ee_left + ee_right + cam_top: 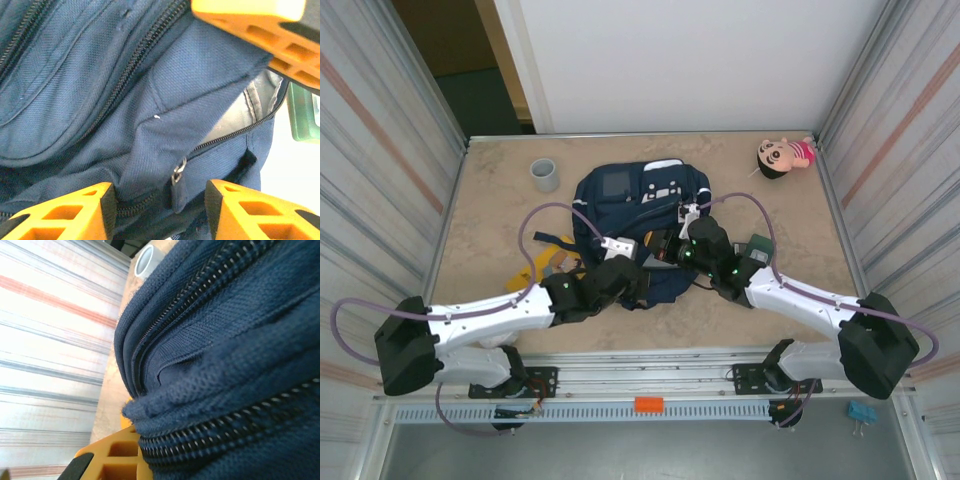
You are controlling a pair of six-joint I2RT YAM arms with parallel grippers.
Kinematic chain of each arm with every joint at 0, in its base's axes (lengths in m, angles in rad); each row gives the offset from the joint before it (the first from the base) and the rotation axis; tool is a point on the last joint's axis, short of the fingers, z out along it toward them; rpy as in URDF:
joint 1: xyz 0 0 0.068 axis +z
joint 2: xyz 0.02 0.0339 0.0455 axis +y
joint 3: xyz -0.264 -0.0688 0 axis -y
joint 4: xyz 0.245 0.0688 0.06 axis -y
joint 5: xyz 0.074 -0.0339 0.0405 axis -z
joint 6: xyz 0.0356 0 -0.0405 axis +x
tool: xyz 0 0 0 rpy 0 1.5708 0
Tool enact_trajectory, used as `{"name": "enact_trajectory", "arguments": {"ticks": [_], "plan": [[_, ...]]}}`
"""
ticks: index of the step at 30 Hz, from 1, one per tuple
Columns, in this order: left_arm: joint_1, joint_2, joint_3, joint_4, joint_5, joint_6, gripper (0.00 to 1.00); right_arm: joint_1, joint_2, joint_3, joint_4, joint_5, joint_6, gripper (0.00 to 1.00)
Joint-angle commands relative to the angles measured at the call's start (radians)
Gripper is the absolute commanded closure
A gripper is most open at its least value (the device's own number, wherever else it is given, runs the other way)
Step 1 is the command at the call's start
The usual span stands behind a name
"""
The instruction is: Pack the student bag
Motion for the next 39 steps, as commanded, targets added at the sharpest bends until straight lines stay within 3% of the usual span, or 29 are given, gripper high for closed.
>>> {"name": "enact_trajectory", "arguments": {"ticks": [1,7,14,20,22,27,32,39], "plan": [[-0.028,-0.032,0.021,-0.065,-0.086,-0.071,0.48,0.01,-0.009,0.062,0.081,0.042,-0.007,1.0],[-0.035,0.019,0.036,-0.042,-0.072,-0.088,0.52,0.009,-0.008,0.062,0.085,0.04,-0.006,1.0],[-0.04,0.095,0.071,-0.094,-0.198,-0.148,0.54,0.01,-0.016,0.059,0.092,0.018,-0.001,1.0],[-0.006,0.14,0.076,-0.087,-0.24,-0.166,0.7,0.017,-0.039,0.054,0.069,0.012,-0.015,1.0],[0.012,0.14,0.073,-0.066,-0.2,-0.161,0.81,0.017,-0.045,0.066,0.034,0.007,-0.043,1.0],[0.064,0.072,0.001,0.093,0.054,-0.097,1.0,0.015,-0.049,0.07,-0.062,0.02,-0.111,1.0],[0.104,-0.013,-0.066,0.175,0.171,-0.108,1.0,-0.007,-0.035,0.061,-0.053,-0.039,-0.126,1.0],[0.199,-0.086,-0.147,0.309,0.455,-0.135,1.0,-0.026,-0.002,0.105,-0.133,-0.088,-0.22,1.0]]}}
